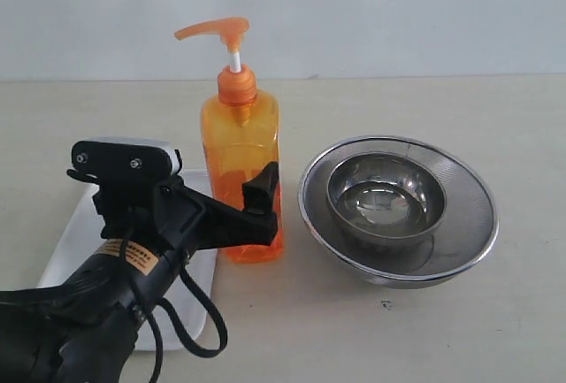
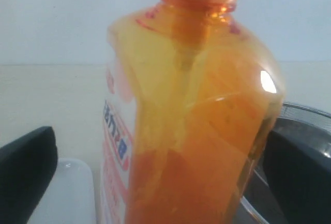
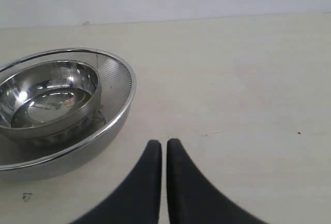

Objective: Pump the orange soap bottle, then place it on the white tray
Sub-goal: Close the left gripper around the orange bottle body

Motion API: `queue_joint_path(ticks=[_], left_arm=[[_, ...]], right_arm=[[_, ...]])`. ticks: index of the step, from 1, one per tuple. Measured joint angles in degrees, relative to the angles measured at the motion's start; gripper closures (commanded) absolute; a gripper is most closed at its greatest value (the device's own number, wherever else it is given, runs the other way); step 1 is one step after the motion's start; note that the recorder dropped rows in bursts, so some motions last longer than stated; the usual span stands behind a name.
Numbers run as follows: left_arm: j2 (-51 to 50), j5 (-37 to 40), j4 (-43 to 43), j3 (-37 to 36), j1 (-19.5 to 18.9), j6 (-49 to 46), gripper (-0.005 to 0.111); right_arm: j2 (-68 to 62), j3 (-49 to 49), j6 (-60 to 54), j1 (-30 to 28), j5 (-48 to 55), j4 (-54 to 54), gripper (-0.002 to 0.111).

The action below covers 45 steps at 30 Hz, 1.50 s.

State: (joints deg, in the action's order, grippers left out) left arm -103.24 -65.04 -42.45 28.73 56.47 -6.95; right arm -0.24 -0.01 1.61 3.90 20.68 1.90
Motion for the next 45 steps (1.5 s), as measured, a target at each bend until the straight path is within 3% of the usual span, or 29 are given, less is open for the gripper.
queue_joint_path(ticks=[15, 25, 45], left_arm=[[-5.1, -1.1, 0.8, 3.3, -2.1, -0.4, -0.003], [-5.4, 1.3, -3.8, 3.3, -2.8, -0.7, -0.003], [-5.4, -4.0, 0.0, 3.9, -3.2, -2.4, -0.003]], right_arm=[[0.0, 0.0, 0.0, 0.0, 0.0, 0.0, 0.108], [0.0, 0.0, 0.0, 0.0, 0.0, 0.0, 0.108], [0.0, 0.0, 0.0, 0.0, 0.0, 0.0, 0.108]])
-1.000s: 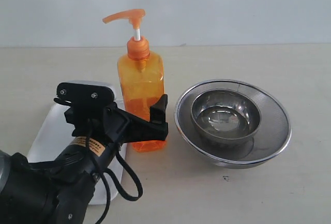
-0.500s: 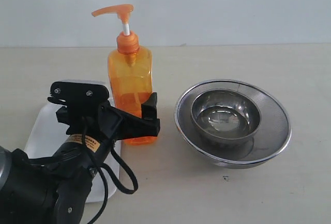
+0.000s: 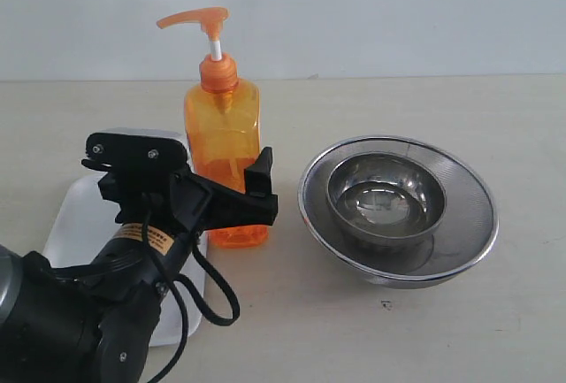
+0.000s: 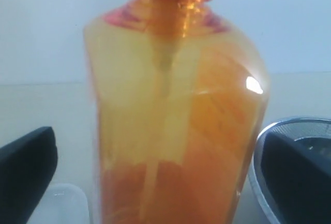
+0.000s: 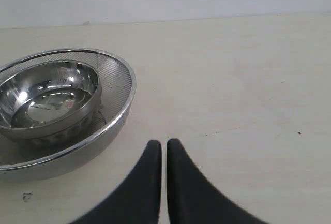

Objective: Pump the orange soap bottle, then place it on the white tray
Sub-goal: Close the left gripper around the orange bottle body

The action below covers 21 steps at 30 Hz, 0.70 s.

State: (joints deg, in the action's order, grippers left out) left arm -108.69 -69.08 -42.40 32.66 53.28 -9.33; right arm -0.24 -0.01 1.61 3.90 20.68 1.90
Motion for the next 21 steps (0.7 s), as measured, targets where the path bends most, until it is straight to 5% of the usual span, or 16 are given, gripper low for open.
queue_joint_path(ticks=[21], left_arm=[[-1.7, -0.3, 0.4, 3.0, -3.2, -1.9, -0.003]], right_arm=[[0.0, 0.0, 0.0, 0.0, 0.0, 0.0, 0.108]])
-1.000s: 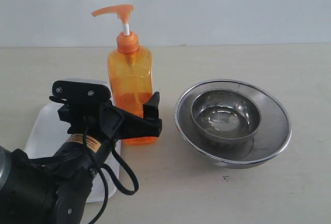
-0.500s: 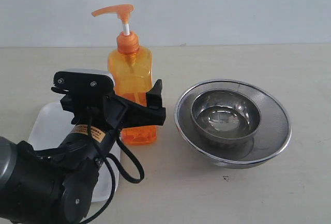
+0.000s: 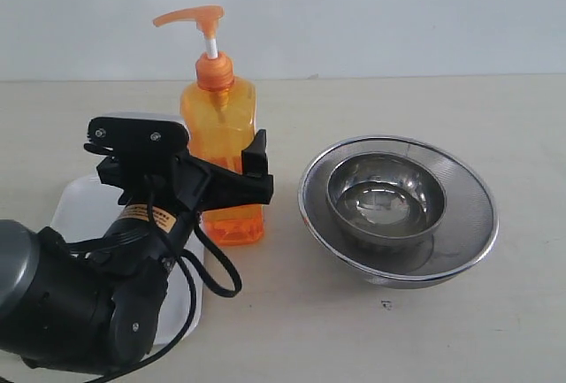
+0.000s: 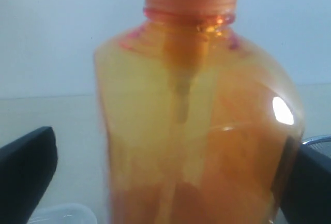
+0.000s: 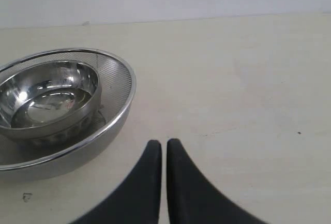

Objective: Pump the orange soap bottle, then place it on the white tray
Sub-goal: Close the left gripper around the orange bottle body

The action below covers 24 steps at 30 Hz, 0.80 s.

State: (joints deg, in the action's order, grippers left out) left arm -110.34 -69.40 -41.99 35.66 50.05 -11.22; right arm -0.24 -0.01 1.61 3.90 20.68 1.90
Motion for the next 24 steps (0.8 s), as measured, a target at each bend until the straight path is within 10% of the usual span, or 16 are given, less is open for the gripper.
queue_joint_path(ticks=[24], left_arm=[[-3.7, 0.0, -0.1, 4.4, -0.7, -0.1, -0.003]], right_arm=[[0.0, 0.0, 0.0, 0.0, 0.0, 0.0, 0.108]])
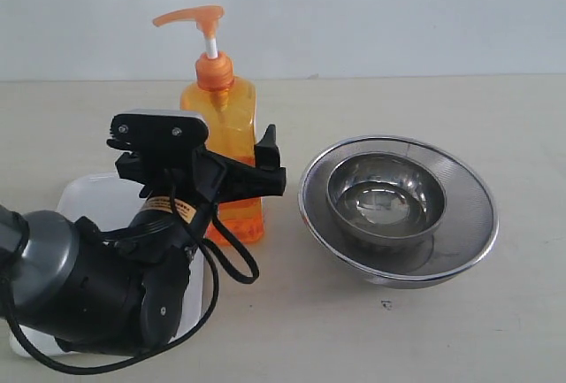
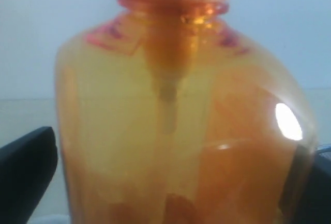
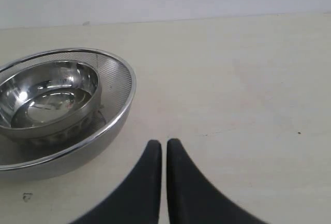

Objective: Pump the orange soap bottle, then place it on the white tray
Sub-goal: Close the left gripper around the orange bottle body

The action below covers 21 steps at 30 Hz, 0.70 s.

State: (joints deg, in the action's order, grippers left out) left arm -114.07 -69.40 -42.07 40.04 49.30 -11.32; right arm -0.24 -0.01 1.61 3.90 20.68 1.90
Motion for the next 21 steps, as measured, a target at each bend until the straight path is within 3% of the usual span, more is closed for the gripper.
queue_joint_path(ticks=[14, 17, 21], left_arm=[[-0.4, 0.0, 3.1, 0.0, -2.7, -0.1, 0.0], [-0.4, 0.0, 3.3, 0.0, -2.7, -0.1, 0.019], [-0.4, 0.0, 3.7, 0.3, -2.7, -0.1, 0.067]], right_arm=[[0.0, 0.0, 0.0, 0.0, 0.0, 0.0, 0.108], [0.0, 0.0, 0.0, 0.0, 0.0, 0.0, 0.108], [0.0, 0.0, 0.0, 0.0, 0.0, 0.0, 0.108]])
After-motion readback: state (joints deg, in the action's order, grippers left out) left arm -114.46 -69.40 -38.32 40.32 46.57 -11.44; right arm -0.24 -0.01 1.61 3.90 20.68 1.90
